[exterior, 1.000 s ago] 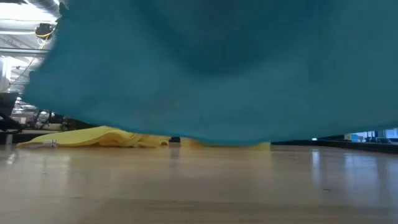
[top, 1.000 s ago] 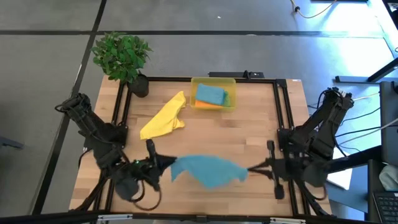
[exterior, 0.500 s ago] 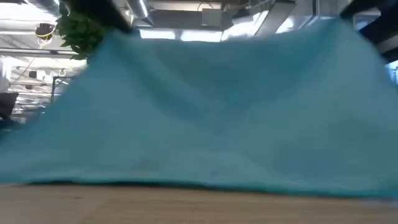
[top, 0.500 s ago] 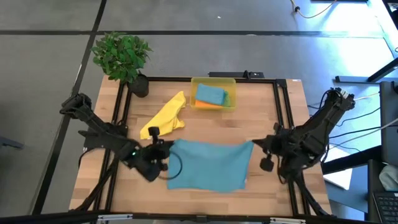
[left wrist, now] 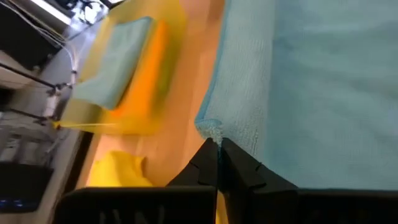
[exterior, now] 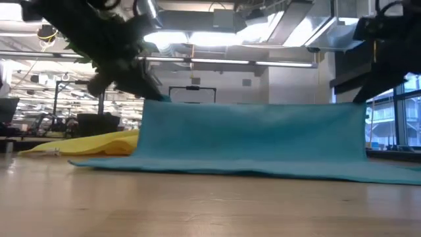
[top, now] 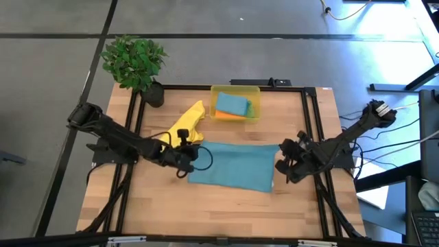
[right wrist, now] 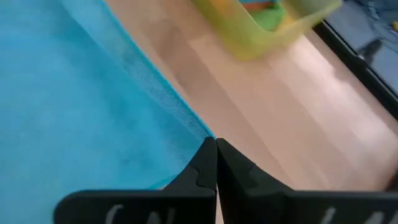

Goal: Fold microfiber towels
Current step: Fold the blue microfiber cloth

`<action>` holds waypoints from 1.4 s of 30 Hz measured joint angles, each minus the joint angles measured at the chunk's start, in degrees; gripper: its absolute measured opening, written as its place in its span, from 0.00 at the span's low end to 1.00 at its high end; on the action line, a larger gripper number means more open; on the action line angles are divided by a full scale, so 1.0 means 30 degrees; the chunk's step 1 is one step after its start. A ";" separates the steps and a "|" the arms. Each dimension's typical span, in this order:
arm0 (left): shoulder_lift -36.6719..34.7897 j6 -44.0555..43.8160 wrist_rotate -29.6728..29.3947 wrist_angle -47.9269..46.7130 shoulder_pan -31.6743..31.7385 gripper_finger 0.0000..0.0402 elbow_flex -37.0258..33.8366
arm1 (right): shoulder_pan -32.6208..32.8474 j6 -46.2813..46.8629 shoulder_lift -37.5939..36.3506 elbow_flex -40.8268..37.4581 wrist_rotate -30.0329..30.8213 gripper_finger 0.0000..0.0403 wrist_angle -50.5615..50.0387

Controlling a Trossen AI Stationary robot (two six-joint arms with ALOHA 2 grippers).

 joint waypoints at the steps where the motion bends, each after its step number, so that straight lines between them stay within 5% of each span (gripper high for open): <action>1: 0.0000 0.0478 -0.0002 0.0549 0.0318 0.00 -0.0202 | -0.0274 -0.0010 0.0000 -0.0204 0.0042 0.00 -0.0016; 11: 0.0000 0.3046 -0.0970 0.1867 0.2569 0.00 -0.0366 | -0.2306 -0.2632 0.0000 -0.0425 0.1086 0.00 0.0357; 18: -0.0076 0.4436 -0.2955 0.2342 0.1775 0.00 -0.0366 | -0.1954 -0.3535 -0.0011 -0.0425 0.1444 0.00 0.1243; 23: -0.0211 0.4355 -0.2164 0.2638 0.2395 0.00 -0.0563 | -0.2684 -0.3482 -0.0015 -0.0794 0.1853 0.00 0.1424; 31: -0.0226 0.5730 -0.1191 0.9412 0.2928 0.00 -0.4156 | -0.3198 -0.6141 -0.0015 -0.3210 0.0673 0.00 0.7522; 42: -0.0233 0.7263 -0.1785 1.2285 -0.0726 0.00 -0.5838 | -0.1633 -0.8717 -0.1295 -0.3832 0.0443 0.00 1.1072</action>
